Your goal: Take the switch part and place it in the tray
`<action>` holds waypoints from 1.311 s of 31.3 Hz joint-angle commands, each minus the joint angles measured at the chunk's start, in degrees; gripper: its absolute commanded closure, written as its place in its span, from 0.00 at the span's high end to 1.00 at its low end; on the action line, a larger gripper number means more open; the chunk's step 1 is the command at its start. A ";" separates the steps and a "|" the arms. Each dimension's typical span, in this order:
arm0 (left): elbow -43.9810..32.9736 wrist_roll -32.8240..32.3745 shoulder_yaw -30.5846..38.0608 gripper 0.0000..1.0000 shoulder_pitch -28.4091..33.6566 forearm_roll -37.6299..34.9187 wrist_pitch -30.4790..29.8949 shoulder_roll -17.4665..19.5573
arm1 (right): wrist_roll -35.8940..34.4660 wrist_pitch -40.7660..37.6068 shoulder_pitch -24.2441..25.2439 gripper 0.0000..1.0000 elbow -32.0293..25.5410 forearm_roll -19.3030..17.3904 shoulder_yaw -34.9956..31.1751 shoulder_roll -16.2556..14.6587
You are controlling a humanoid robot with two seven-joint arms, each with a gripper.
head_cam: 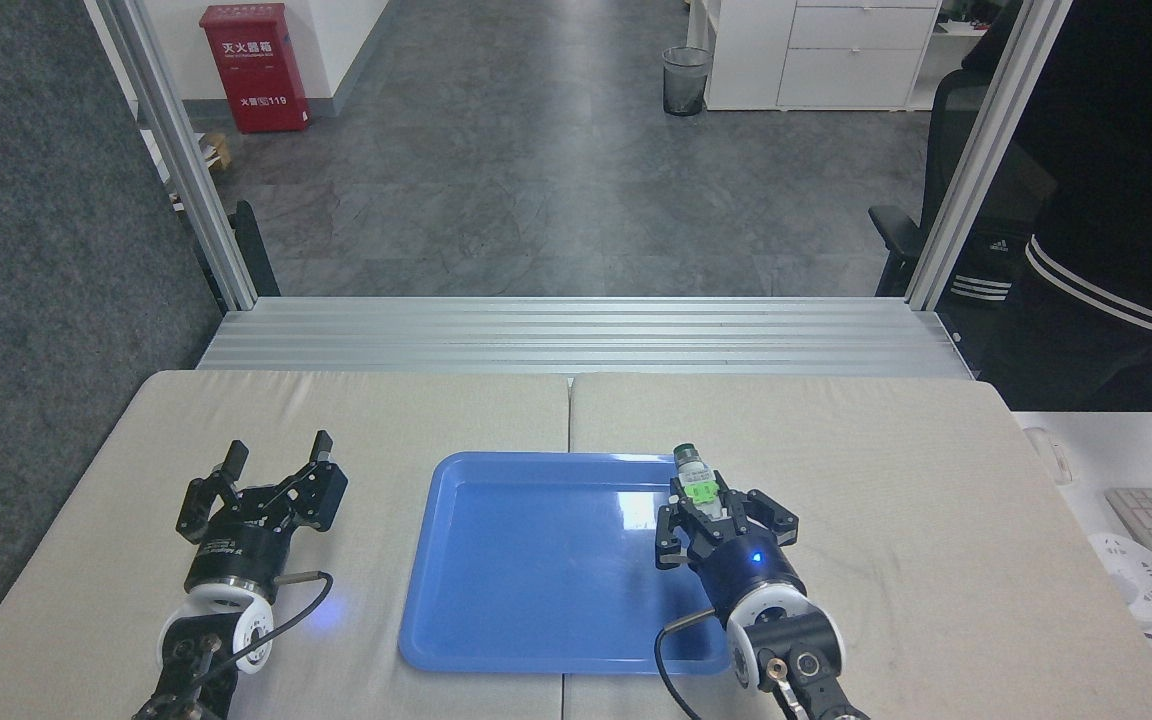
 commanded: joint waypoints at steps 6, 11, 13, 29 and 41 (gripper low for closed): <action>0.12 0.01 0.00 1.00 0.08 0.00 0.00 -0.14 | 3.92 0.41 0.72 0.00 9.19 1.78 11.55 5.14; 0.12 0.01 0.00 1.00 0.08 0.00 0.00 -0.22 | 4.19 0.41 0.72 0.00 11.03 1.87 12.08 5.22; 0.12 0.01 -0.09 1.00 0.08 0.00 0.00 -0.40 | 4.28 0.41 0.81 0.00 11.21 1.87 12.17 5.31; 0.12 0.01 0.00 1.00 0.08 0.00 -0.09 -0.40 | 0.94 0.58 -0.86 0.98 5.59 -6.83 3.22 6.10; 0.04 0.01 0.00 1.00 0.08 0.00 -0.09 -0.49 | -0.11 -2.65 -6.75 0.98 5.68 -8.76 -11.72 -0.21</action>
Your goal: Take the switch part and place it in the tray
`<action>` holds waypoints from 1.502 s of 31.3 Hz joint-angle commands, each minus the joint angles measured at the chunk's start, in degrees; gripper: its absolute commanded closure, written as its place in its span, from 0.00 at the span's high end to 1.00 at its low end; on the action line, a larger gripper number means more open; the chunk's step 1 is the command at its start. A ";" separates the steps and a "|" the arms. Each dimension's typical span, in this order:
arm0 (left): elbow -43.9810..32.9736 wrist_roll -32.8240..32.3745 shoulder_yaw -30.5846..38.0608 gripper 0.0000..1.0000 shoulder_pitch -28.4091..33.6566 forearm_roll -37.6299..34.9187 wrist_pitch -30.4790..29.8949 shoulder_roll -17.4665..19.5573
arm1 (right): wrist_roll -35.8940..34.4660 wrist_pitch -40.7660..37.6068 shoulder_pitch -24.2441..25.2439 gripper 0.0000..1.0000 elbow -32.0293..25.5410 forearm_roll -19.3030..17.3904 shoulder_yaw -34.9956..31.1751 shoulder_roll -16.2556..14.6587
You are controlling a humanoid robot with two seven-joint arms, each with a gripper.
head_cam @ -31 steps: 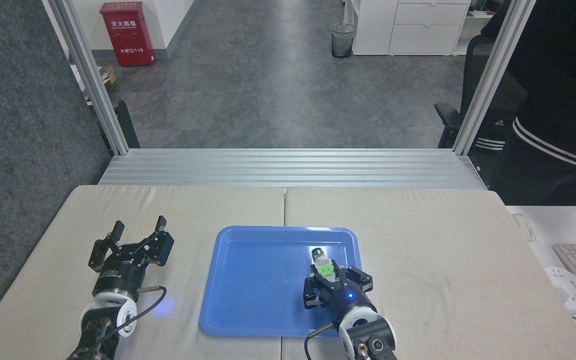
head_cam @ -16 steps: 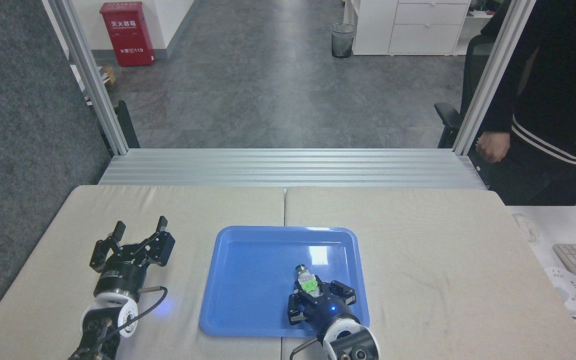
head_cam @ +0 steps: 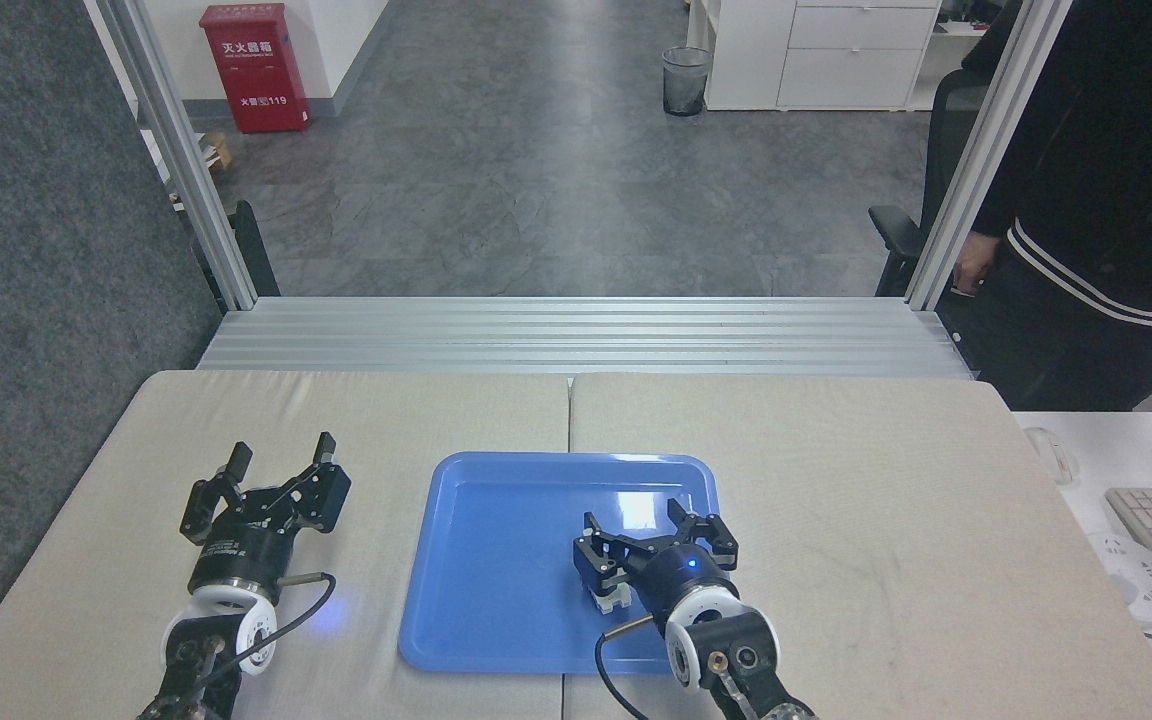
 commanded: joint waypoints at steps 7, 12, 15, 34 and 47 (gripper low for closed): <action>0.04 0.36 0.03 1.00 0.00 0.00 0.00 -0.04 | -16.23 -12.00 -1.90 0.98 1.75 -8.14 -19.22 -14.50; -0.05 0.45 0.03 1.00 0.00 0.00 0.00 -0.04 | -30.14 -9.54 -1.37 0.98 7.21 -8.67 -22.11 -16.19; -0.05 0.54 0.03 1.00 0.00 0.00 0.00 -0.04 | -30.94 -9.45 -1.02 0.98 8.09 -10.16 -24.23 -16.10; -0.05 0.54 0.03 1.00 0.00 0.00 0.00 -0.13 | -23.12 -7.96 0.39 0.98 10.11 -12.80 -23.79 -17.50; 0.04 0.54 0.03 1.00 -0.18 0.00 -0.08 -0.13 | -23.12 -7.96 0.30 0.98 9.85 -12.10 -23.53 -17.68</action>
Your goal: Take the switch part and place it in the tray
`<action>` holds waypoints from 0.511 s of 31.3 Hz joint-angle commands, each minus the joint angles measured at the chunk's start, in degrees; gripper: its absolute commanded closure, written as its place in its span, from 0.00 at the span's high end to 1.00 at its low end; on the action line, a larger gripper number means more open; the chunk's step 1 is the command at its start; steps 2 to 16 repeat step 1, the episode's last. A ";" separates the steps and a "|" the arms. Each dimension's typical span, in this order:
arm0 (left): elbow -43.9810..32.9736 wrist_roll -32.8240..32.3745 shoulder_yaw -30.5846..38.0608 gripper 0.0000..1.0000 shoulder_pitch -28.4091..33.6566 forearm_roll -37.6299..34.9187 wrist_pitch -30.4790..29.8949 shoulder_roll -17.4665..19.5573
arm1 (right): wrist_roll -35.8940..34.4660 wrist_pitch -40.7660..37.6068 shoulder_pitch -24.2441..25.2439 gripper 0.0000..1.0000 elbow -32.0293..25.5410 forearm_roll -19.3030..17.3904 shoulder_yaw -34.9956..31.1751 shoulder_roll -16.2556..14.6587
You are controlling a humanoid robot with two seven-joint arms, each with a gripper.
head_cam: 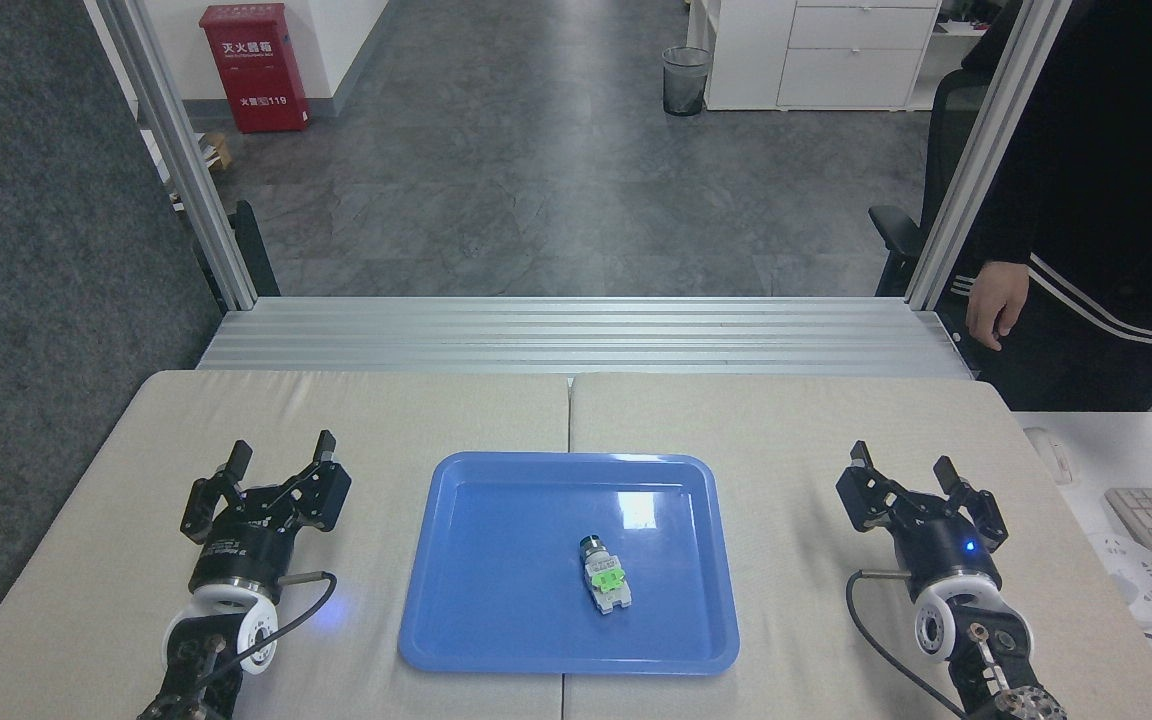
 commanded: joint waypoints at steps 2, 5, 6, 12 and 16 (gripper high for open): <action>-0.01 0.03 -0.08 1.00 -0.09 0.00 -0.15 -0.01 | 0.13 -0.01 -0.13 0.98 1.18 0.29 -2.47 -2.11; -0.01 0.03 -0.08 1.00 -0.09 0.00 -0.15 -0.01 | 0.13 -0.01 -0.13 0.98 1.18 0.29 -2.47 -2.11; -0.01 0.03 -0.08 1.00 -0.09 0.00 -0.15 -0.01 | 0.13 -0.01 -0.13 0.98 1.18 0.29 -2.47 -2.11; -0.01 0.03 -0.08 1.00 -0.09 0.00 -0.15 -0.01 | 0.13 -0.01 -0.13 0.98 1.18 0.29 -2.47 -2.11; -0.01 0.03 -0.08 1.00 -0.09 0.00 -0.15 -0.01 | 0.13 -0.01 -0.13 0.98 1.18 0.29 -2.47 -2.11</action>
